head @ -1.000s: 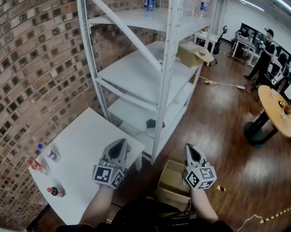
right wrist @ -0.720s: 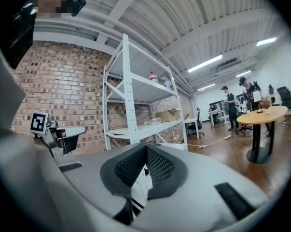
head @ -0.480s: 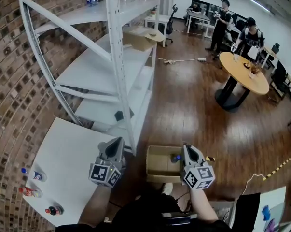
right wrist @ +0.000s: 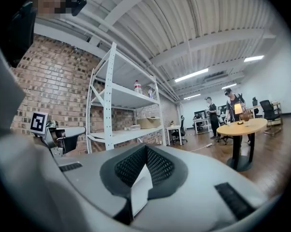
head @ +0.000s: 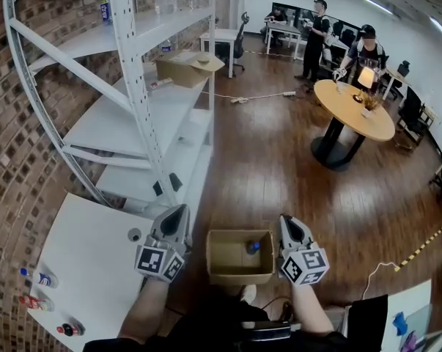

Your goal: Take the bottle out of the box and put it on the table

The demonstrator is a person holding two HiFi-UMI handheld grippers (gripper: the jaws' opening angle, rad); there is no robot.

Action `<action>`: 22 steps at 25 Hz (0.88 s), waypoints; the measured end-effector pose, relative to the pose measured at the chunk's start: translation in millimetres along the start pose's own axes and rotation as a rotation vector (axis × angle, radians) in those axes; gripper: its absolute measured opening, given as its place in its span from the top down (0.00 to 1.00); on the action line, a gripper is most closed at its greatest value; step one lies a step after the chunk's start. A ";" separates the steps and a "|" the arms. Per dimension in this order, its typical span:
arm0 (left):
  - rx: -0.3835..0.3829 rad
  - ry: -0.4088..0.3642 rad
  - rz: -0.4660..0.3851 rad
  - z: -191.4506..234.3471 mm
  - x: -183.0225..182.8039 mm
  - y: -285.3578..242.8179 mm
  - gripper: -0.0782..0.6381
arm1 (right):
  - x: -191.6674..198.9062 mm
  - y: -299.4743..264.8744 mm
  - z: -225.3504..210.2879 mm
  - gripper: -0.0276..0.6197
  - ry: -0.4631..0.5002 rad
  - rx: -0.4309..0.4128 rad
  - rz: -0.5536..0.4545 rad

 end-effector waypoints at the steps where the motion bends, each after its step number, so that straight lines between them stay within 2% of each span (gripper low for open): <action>1: 0.014 0.001 0.002 -3.5 2.1 -6.8 0.88 | -2.4 -1.8 -6.7 0.95 0.002 0.005 -0.007; 7: 0.066 0.028 0.056 -12.9 26.1 -29.5 0.88 | 5.2 -1.2 -29.9 0.95 -0.014 0.054 -0.002; 14: 0.128 0.102 0.148 -26.1 71.9 -50.0 0.88 | 57.3 2.5 -36.1 0.95 -0.026 0.071 0.105; 18: 0.128 0.132 0.229 -27.5 105.0 -50.2 0.88 | 89.5 -5.4 -38.1 0.95 -0.035 0.064 0.178; 22: 0.094 0.162 0.339 -20.0 149.4 -46.4 0.88 | 125.8 -25.1 -39.6 0.95 -0.026 0.034 0.272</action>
Point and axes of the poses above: the fingertips, and each gripper's own axes: y backward along the fingers, z to its left, x out of its underside, the point moved 9 cm from there along y, backward along the fingers, and after that the axes turned 11 degrees about x, right-handed, at the moved point
